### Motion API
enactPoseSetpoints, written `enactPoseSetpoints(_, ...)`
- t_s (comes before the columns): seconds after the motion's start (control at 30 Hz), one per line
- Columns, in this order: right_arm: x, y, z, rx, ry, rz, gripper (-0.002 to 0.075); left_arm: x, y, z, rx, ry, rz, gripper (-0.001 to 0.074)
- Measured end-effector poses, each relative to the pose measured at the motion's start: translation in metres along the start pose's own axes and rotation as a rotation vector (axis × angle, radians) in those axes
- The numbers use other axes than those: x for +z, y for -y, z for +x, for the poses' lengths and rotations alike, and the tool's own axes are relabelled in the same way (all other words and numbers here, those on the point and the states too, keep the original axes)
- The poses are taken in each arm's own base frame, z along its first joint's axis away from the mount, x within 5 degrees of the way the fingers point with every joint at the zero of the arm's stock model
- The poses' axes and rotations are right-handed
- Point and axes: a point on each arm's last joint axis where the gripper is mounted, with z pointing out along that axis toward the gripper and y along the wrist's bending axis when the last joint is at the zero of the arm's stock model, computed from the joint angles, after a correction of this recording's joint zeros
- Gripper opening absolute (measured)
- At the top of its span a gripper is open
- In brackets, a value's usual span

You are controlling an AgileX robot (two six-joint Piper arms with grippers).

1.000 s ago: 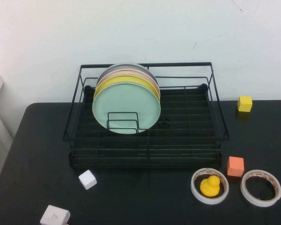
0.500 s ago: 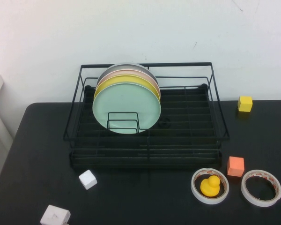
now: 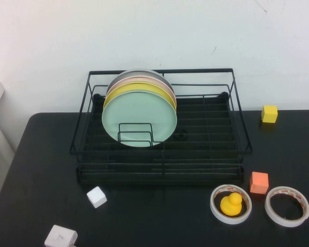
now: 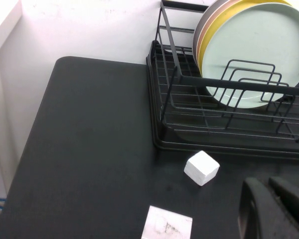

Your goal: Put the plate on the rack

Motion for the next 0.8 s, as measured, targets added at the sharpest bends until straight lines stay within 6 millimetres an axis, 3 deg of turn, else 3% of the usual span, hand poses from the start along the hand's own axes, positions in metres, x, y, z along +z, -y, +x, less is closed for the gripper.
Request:
enactPoseSetpoints(0.17, -0.0009, -0.0011, 0.0061, -0.006, -0.081, -0.019, -0.0002, 0.0, 0.0, 0.0, 0.0, 0.0, 0.0, -0.0002)
enactPoseSetpoints(0.8, -0.0017, -0.0044, 0.0066, 0.061, -0.099, -0.077, -0.0002, 0.0, 0.0, 0.0, 0.0, 0.0, 0.0, -0.0002)
